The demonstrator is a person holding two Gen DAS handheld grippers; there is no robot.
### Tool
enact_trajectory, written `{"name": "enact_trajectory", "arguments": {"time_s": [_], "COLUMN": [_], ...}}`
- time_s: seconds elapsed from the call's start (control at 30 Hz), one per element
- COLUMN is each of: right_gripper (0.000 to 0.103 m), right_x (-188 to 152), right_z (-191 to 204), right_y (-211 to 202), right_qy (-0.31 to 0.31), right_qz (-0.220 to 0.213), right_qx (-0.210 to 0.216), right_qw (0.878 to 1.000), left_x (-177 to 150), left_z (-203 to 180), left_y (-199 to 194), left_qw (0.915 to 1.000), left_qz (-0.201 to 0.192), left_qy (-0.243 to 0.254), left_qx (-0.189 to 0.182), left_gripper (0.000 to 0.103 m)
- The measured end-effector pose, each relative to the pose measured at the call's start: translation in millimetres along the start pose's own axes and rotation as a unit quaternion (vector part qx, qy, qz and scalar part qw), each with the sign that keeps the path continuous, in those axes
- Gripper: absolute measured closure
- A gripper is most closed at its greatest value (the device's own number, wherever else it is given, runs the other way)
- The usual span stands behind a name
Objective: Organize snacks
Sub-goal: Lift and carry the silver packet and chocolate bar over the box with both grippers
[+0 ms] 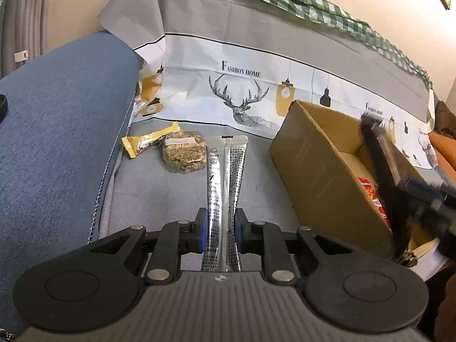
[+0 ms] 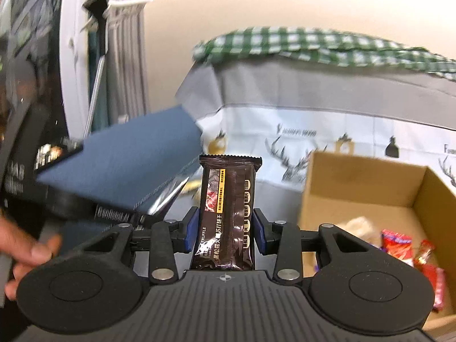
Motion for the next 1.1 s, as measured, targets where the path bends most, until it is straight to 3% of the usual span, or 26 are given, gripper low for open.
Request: {"name": "enact_trajectory", "arguments": {"time_s": [0.37, 0.47, 0.63, 0.93, 1.1], "right_gripper": [0.062, 0.062, 0.062, 0.062, 0.062], "right_x": [68, 63, 41, 38, 37], "right_z": [-85, -124, -171, -189, -192], "right_y": [-49, -55, -71, -87, -90], "right_qy": [-0.007, 0.0, 0.064, 0.068, 0.046], "right_qz": [-0.059, -0.053, -0.047, -0.052, -0.04], "right_qx": [-0.057, -0.091, -0.133, -0.158, -0.166], "right_qw": [0.997, 0.994, 0.988, 0.984, 0.984], "left_x": [8, 9, 14, 37, 38], "left_z": [-18, -25, -38, -95, -137], "left_y": [2, -1, -6, -28, -27], "left_qw": [0.9998, 0.9996, 0.9989, 0.9913, 0.9857], "left_qz": [-0.01, -0.014, -0.016, -0.087, -0.093], "left_qy": [0.008, 0.019, 0.044, 0.096, 0.13], "left_qx": [-0.014, -0.015, -0.006, -0.023, -0.053], "left_gripper": [0.082, 0.082, 0.082, 0.082, 0.082]}}
Point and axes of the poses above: each gripper's, at about its wrist camera, not at the fingertips, and y roughly the way its jaws point, z to its left, x to its top, the point moved 9 cm from there along y, roughly the way its jaws point, and after that the axes turned 14 degrees about x, right-handed, at the moved point
